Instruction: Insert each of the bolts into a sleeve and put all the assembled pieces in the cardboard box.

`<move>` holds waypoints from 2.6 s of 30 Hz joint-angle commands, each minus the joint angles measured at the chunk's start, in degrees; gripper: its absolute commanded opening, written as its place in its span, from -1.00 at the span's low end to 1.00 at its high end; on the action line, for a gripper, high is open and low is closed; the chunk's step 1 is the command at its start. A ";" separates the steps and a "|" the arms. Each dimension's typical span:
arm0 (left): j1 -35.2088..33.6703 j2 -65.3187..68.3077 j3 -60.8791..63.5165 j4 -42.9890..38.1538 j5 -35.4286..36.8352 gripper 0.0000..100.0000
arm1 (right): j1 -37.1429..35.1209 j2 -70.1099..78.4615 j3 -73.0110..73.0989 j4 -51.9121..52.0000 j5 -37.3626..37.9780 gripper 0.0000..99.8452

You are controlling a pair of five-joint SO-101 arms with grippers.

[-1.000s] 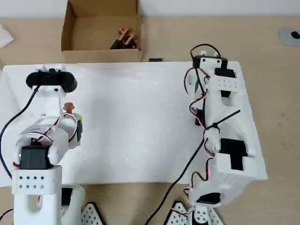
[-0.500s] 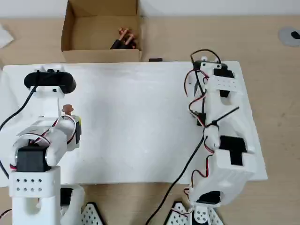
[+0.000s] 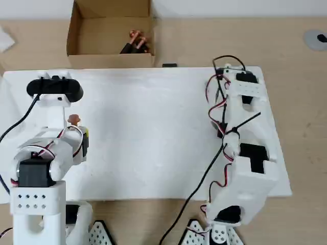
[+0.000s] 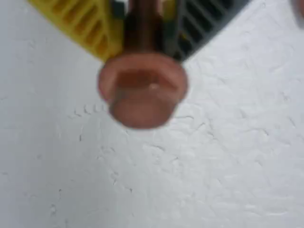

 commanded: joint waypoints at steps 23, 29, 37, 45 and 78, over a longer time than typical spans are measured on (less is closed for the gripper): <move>0.79 -0.75 -5.98 -8.18 -0.35 -0.99 | -7.08 -20.88 -33.19 18.46 16.79 -0.98; 0.88 -0.66 -5.54 -8.88 3.60 -0.99 | -12.35 -38.81 -12.44 3.69 22.24 -0.98; 0.97 -0.66 -4.75 -11.60 4.48 -0.99 | -21.05 -73.36 39.25 -33.93 26.02 -0.98; 6.59 -0.66 2.29 -24.62 4.48 -0.99 | -28.53 -89.45 68.09 -61.27 20.40 -0.98; 23.47 -2.07 6.51 -52.84 17.67 -0.99 | -43.21 -91.47 68.09 -61.80 16.35 -0.98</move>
